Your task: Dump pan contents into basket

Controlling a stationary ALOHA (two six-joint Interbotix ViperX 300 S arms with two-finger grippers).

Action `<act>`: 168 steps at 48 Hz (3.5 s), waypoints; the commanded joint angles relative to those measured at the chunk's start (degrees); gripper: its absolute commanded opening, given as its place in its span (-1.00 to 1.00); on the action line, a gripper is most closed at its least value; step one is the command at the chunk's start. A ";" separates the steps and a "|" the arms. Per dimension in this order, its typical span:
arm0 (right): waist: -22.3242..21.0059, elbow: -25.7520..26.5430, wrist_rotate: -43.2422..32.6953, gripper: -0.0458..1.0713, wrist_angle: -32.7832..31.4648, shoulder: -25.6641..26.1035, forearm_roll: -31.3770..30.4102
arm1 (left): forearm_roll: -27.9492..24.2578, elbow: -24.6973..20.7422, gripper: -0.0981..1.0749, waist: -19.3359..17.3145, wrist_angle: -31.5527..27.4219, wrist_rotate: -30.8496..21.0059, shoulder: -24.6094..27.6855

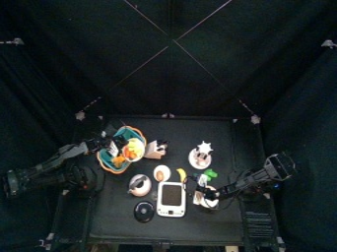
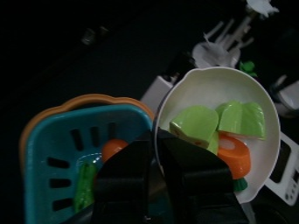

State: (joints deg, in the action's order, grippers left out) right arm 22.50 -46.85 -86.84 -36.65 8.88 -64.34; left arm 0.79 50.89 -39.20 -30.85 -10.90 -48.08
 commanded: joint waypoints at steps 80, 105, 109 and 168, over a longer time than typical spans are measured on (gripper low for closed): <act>-0.79 0.79 0.00 0.72 0.35 -1.14 0.18 | -31.55 23.64 0.06 -18.90 64.60 9.84 -5.89; -0.70 0.62 0.00 0.72 0.35 -1.23 0.70 | -22.85 25.05 0.06 -18.28 65.74 28.39 -5.98; -0.70 0.53 0.00 0.72 0.35 -1.23 0.70 | -22.50 25.14 0.06 -18.19 65.74 30.06 -5.98; -0.97 0.79 0.00 0.72 0.35 -1.49 0.70 | -23.91 25.31 0.06 -13.01 68.38 55.99 -5.98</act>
State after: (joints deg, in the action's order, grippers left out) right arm 21.80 -46.85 -86.84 -36.30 6.59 -63.54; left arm -23.91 77.70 -52.73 36.83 42.80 -54.23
